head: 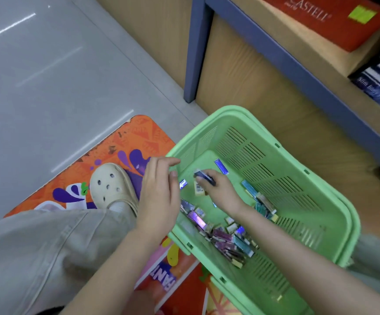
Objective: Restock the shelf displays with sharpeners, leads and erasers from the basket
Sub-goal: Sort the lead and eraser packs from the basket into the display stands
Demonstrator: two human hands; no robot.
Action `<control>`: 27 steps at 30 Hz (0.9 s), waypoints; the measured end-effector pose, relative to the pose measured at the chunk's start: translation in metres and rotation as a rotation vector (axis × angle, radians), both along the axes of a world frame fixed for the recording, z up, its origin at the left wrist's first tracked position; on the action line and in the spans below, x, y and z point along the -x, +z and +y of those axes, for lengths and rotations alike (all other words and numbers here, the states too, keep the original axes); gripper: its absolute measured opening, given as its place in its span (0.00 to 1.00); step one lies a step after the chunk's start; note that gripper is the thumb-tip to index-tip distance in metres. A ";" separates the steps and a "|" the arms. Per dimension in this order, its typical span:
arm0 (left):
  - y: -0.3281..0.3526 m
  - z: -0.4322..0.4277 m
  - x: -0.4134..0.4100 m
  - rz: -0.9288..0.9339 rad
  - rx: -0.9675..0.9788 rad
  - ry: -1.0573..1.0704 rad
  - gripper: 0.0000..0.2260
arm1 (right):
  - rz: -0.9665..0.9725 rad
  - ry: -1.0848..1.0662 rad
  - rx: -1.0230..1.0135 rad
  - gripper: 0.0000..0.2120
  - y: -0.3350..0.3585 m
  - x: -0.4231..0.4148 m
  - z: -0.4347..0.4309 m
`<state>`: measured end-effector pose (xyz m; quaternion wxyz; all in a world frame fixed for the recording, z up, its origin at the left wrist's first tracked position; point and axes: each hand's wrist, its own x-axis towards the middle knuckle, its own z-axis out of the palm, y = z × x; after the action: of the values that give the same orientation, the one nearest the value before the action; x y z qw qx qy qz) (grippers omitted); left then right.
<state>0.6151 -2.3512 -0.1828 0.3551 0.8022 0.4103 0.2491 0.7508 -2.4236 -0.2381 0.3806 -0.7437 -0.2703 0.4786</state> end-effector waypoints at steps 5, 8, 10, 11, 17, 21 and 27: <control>0.013 -0.028 -0.026 0.020 0.505 0.025 0.10 | -0.011 -0.152 -0.148 0.03 0.061 -0.004 -0.011; 0.025 -0.032 -0.035 -0.002 0.728 -0.023 0.04 | 0.007 -0.132 -0.148 0.07 0.079 -0.001 -0.017; 0.030 -0.034 -0.036 -0.016 0.708 -0.032 0.03 | -0.003 -0.085 -0.135 0.08 0.087 0.001 -0.021; 0.032 -0.035 -0.035 -0.023 0.725 -0.028 0.04 | -0.014 -0.076 -0.138 0.09 0.091 0.002 -0.023; 0.044 -0.042 -0.035 -0.258 1.087 0.276 0.05 | -0.171 -0.122 -0.208 0.06 0.107 0.002 -0.034; 0.051 -0.043 -0.040 -0.502 1.279 0.360 0.07 | 0.008 -0.260 -0.189 0.05 0.099 0.011 -0.034; 0.047 -0.042 -0.038 -0.373 1.062 0.311 0.07 | 0.004 -0.139 -0.221 0.08 0.089 0.013 -0.043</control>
<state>0.6527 -2.3934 -0.1362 0.7340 0.3873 0.5224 0.1957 0.7374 -2.4667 -0.1490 0.4930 -0.7132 -0.2683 0.4199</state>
